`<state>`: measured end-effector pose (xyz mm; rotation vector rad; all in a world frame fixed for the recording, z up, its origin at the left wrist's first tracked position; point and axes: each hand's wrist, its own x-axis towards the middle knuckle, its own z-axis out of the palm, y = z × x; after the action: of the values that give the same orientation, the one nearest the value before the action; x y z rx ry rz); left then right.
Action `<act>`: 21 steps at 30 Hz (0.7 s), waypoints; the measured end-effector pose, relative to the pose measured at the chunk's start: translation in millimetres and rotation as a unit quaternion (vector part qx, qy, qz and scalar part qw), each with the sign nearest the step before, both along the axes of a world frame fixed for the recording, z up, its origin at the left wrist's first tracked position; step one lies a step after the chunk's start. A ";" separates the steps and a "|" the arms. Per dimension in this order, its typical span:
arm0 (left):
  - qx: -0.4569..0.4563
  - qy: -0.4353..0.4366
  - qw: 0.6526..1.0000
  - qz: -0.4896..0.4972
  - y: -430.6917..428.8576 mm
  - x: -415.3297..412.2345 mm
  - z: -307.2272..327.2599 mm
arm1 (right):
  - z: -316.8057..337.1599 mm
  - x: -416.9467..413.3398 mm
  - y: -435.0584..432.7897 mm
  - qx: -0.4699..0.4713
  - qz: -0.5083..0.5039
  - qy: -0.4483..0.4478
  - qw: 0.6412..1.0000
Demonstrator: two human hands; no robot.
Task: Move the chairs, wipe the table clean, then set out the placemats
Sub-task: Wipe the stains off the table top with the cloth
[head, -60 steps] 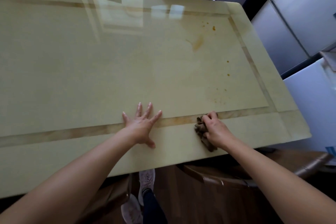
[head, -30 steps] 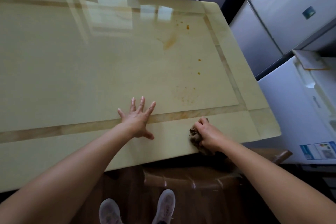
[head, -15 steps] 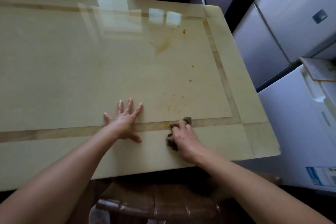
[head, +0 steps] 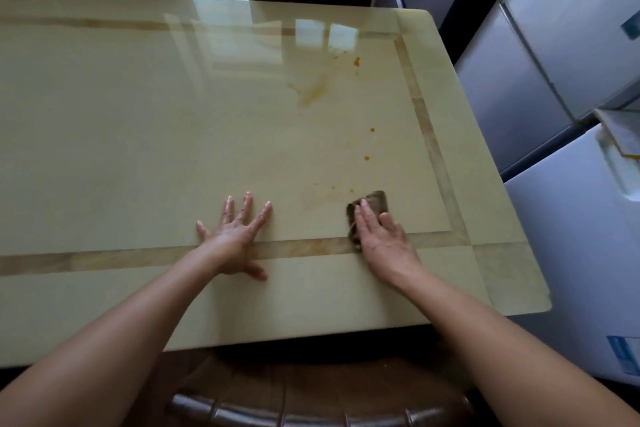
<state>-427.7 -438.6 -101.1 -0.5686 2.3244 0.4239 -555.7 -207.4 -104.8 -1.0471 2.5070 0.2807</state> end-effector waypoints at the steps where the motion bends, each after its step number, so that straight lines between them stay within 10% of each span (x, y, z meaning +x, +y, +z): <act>1: 0.000 0.001 1.000 -0.001 0.0 -0.6 -0.6 | 1.8 -5.1 9.1 0.008 -0.018 0.009 1.000; 8: -0.012 -0.001 1.000 -0.002 -0.6 -1.7 1.2 | 0.3 3.4 -3.2 -0.003 -0.079 0.024 0.997; 21: -0.058 0.024 0.998 -0.008 -62.5 -42.7 24.2 | -17.9 48.0 -108.4 -0.069 0.123 -0.031 0.989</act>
<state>-470.4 -501.2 -76.8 -0.6002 2.4107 0.2989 -507.7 -315.8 -122.7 -1.4029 2.3688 0.1431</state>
